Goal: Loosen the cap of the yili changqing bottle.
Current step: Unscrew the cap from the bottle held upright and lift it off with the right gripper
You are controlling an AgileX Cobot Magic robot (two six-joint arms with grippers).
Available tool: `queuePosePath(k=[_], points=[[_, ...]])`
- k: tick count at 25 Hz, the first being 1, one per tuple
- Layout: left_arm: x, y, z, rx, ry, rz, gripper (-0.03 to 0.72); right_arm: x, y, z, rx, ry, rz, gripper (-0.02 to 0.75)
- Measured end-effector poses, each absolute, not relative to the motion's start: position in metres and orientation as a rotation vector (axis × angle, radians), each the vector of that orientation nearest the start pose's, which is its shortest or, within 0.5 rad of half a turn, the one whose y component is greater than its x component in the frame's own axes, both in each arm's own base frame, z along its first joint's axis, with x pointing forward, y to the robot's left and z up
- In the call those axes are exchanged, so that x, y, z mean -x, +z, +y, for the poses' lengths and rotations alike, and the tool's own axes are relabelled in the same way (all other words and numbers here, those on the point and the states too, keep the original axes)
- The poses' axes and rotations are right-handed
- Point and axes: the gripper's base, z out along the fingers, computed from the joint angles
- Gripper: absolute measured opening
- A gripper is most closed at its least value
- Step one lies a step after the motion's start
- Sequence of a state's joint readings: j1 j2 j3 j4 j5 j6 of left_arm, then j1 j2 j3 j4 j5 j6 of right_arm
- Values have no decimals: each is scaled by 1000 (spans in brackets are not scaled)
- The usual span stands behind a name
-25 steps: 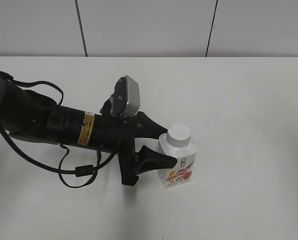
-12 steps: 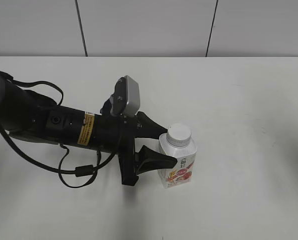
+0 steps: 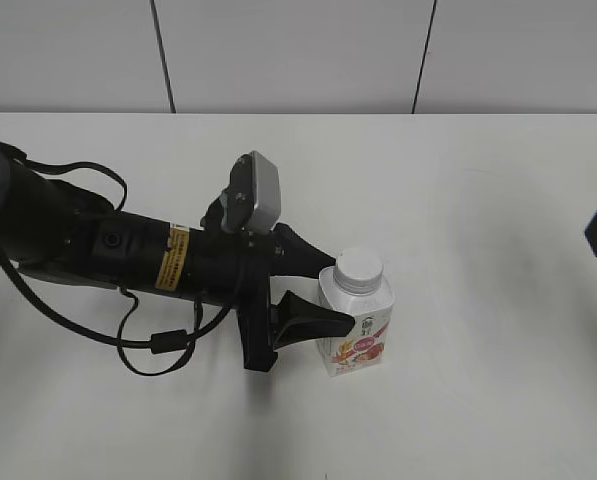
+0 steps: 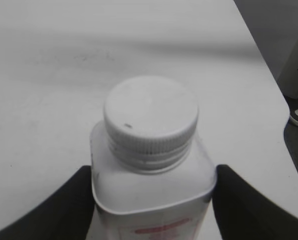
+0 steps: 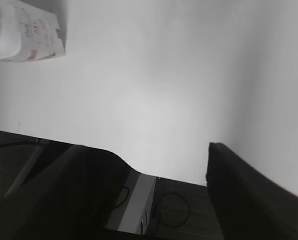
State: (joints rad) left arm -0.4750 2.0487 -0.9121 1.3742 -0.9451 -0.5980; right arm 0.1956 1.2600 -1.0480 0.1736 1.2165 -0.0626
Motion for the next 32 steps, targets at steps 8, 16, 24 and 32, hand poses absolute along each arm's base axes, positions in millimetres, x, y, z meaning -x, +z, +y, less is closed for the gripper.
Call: queuePosePath(k=[8, 16, 24, 32], points=[[-276, 110, -223, -1493, -970, 1564, 442, -240, 305, 121, 523, 289, 2912, 582], [-276, 110, -223, -1493, -970, 1564, 442, -253, 297, 199, 738, 281, 2897, 582], [-276, 110, -223, -1494, -970, 1564, 441, -268, 284, 237, 750, 286, 2919, 582], [-276, 110, -223, -1495, -969, 1564, 441, -277, 258, 242, 773, 205, 2971, 574]])
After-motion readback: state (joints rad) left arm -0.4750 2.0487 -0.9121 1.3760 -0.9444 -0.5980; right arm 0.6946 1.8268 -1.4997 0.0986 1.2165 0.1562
